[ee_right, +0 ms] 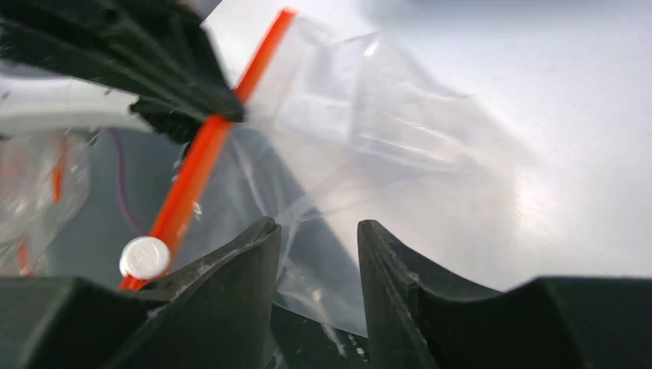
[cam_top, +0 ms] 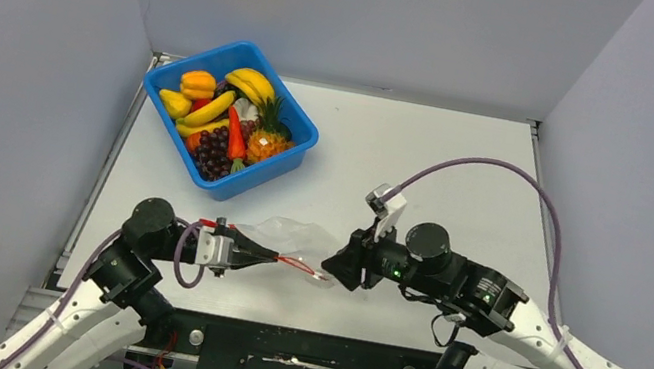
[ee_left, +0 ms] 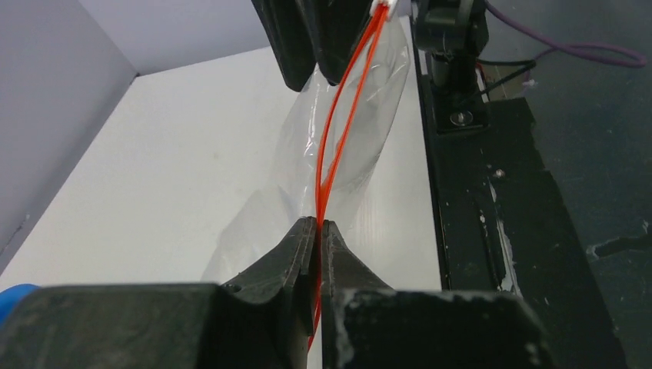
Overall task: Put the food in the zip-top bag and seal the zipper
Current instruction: Pick up the zipper food storage bag at the corner of the board, then open the zipper of the food storage bag.
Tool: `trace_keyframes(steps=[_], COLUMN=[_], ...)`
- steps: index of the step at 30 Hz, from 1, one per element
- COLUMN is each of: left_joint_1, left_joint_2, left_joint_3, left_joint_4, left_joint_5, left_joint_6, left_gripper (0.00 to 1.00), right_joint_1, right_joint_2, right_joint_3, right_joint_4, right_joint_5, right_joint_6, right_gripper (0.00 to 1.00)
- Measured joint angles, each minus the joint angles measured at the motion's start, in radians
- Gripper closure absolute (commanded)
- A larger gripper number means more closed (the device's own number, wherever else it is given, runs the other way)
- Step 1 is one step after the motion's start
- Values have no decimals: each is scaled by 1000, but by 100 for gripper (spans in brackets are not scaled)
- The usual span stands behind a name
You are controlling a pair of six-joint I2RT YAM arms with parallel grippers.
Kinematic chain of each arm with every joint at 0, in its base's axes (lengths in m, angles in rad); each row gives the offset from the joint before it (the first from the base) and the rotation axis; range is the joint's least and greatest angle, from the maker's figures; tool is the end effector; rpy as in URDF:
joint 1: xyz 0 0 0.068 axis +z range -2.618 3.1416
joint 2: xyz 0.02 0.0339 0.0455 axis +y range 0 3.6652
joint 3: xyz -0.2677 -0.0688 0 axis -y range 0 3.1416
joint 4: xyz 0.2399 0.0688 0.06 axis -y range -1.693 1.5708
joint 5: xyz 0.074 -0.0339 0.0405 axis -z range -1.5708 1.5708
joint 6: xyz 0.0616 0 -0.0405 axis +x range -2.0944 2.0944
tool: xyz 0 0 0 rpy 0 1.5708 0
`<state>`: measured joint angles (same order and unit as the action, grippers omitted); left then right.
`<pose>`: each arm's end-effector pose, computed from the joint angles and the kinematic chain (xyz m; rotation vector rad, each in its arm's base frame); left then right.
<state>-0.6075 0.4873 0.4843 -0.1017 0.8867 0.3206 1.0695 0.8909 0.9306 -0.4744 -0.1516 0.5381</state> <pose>0.0843 -0.1167 0.2863 1.3173 1.1156 -0.9503 0.0934 0.1898 0.3343 -0.6813 2.0971 1.1281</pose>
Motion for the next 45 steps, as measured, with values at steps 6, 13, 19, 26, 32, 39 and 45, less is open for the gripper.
trace_keyframes(steps=[6, 13, 19, 26, 32, 39, 45], left_joint_1=[0, 0, 0, -1, -1, -1, -1], left_joint_2=[-83, -54, 66, 150, 89, -5, -11], left_joint_3=[-21, -36, -13, 24, 4, -65, -69], left_joint_4=[166, 265, 285, 280, 286, 293, 291], left_joint_5=[-101, -315, -522, -659, -748, -816, -848], left_joint_6=[-231, -449, -673, -886, -1074, -1258, -1358], left_gripper=[100, 100, 100, 100, 100, 100, 100], right_joint_1=[-1, -1, -1, -1, 23, 147, 182], right_joint_2=[-170, -360, -308, -158, 0, 321, 492], right_joint_3=[-13, -74, -47, -14, -59, 17, 146], right_joint_4=[-1, 64, 96, 154, 258, 331, 348], right_joint_5=[337, 559, 556, 444, 381, 446, 467], right_joint_6=[83, 169, 169, 148, 164, 186, 194], right_gripper=[30, 22, 23, 31, 40, 37, 36])
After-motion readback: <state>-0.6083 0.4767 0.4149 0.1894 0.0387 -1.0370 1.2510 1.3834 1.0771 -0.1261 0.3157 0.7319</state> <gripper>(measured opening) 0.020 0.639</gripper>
